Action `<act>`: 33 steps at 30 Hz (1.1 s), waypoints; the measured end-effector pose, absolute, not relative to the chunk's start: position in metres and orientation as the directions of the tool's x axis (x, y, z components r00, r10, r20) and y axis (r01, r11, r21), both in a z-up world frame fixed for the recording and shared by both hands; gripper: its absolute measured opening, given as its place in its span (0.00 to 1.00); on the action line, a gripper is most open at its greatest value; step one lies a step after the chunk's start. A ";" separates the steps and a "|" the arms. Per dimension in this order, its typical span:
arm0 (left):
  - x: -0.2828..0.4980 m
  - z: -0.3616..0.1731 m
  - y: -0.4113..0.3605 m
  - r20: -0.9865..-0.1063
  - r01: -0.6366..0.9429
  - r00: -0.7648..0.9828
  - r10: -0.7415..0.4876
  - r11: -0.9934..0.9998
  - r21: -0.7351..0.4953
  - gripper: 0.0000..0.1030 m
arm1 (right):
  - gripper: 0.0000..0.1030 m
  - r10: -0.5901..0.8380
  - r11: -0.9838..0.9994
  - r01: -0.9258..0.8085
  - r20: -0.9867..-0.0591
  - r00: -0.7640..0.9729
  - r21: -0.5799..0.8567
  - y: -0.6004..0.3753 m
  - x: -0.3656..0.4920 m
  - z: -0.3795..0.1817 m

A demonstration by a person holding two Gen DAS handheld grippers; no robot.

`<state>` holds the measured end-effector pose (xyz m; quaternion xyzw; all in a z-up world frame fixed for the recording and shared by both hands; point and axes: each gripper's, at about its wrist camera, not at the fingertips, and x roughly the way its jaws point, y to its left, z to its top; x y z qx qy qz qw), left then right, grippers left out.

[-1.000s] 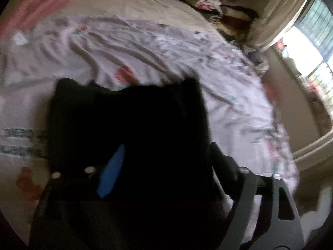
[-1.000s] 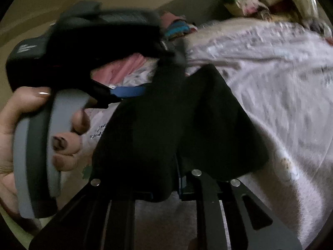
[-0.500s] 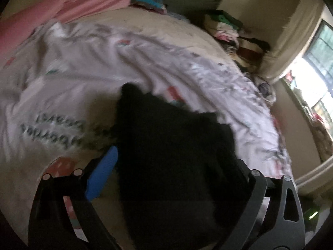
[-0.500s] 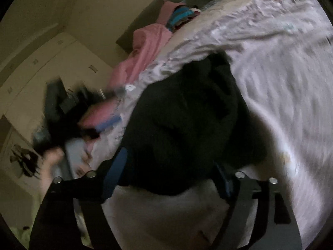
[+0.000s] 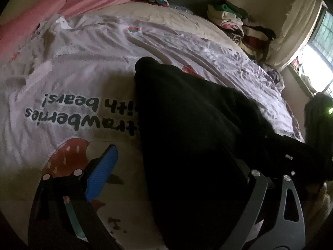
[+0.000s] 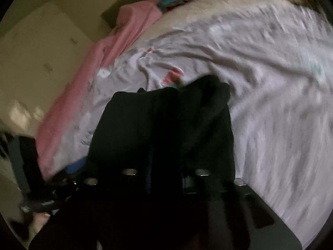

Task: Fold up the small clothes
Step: 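Lay the folded shirt on the bed and open the right gripper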

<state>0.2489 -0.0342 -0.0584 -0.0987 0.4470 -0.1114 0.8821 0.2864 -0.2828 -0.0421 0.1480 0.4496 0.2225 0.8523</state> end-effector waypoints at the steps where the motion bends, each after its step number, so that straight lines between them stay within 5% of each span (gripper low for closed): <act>1: 0.249 -0.058 -0.036 -0.767 0.111 0.576 -0.283 0.956 -0.270 0.86 | 0.16 0.503 0.864 -0.273 -0.702 0.504 0.423 -0.279 0.285 -0.038; 7: 0.238 -0.050 -0.054 -0.757 0.159 0.585 -0.290 0.957 -0.244 0.86 | 0.16 0.457 0.881 -0.411 -0.654 0.603 0.237 -0.271 0.286 -0.004; 13: 0.236 -0.060 -0.066 -0.778 0.177 0.559 -0.287 0.958 -0.227 0.86 | 0.17 0.440 0.894 -0.341 -0.705 0.556 0.290 -0.292 0.295 -0.052; 21: 0.233 -0.057 -0.069 -0.780 0.181 0.560 -0.279 0.960 -0.213 0.87 | 0.32 0.364 0.930 -0.284 -0.701 0.614 0.234 -0.291 0.279 -0.054; 23: 0.230 -0.056 -0.069 -0.781 0.183 0.561 -0.275 0.961 -0.208 0.87 | 0.46 0.307 0.950 -0.254 -0.711 0.633 0.184 -0.291 0.274 -0.054; 27: 0.227 -0.054 -0.068 -0.780 0.186 0.564 -0.272 0.962 -0.201 0.87 | 0.57 0.285 0.958 -0.224 -0.716 0.637 0.181 -0.298 0.267 -0.054; 33: 0.222 -0.049 -0.065 -0.777 0.190 0.569 -0.270 0.962 -0.195 0.87 | 0.62 0.264 0.964 -0.193 -0.714 0.648 0.182 -0.307 0.253 -0.050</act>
